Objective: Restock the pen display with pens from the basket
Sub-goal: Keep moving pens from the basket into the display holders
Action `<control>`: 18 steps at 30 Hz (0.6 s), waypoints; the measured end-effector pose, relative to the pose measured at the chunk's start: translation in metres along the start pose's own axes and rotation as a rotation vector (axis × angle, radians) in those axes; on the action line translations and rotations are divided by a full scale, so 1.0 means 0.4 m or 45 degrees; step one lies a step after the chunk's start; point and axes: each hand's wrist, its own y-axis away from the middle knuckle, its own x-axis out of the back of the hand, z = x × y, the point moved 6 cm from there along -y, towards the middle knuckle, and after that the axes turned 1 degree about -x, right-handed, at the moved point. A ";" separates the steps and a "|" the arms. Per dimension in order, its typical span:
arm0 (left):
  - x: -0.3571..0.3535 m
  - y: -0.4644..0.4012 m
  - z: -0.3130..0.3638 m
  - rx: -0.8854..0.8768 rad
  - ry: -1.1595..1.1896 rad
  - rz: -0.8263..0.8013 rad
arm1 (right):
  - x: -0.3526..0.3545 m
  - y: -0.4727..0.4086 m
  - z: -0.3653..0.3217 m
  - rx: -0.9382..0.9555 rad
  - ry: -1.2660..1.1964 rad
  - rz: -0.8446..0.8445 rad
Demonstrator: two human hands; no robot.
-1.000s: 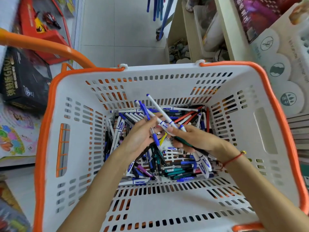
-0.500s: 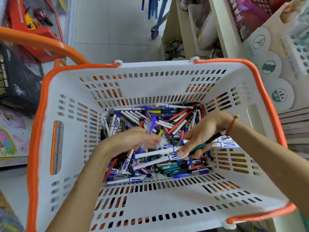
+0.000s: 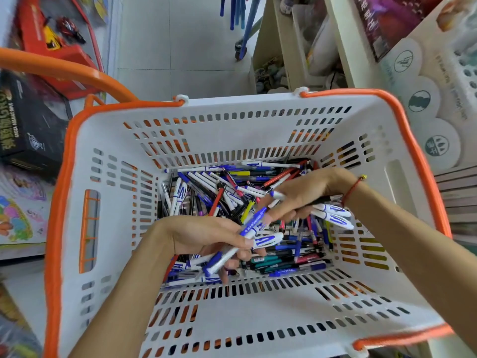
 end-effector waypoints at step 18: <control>0.034 -0.007 -0.001 -0.027 -0.036 0.190 | -0.014 0.051 -0.137 0.122 0.347 0.419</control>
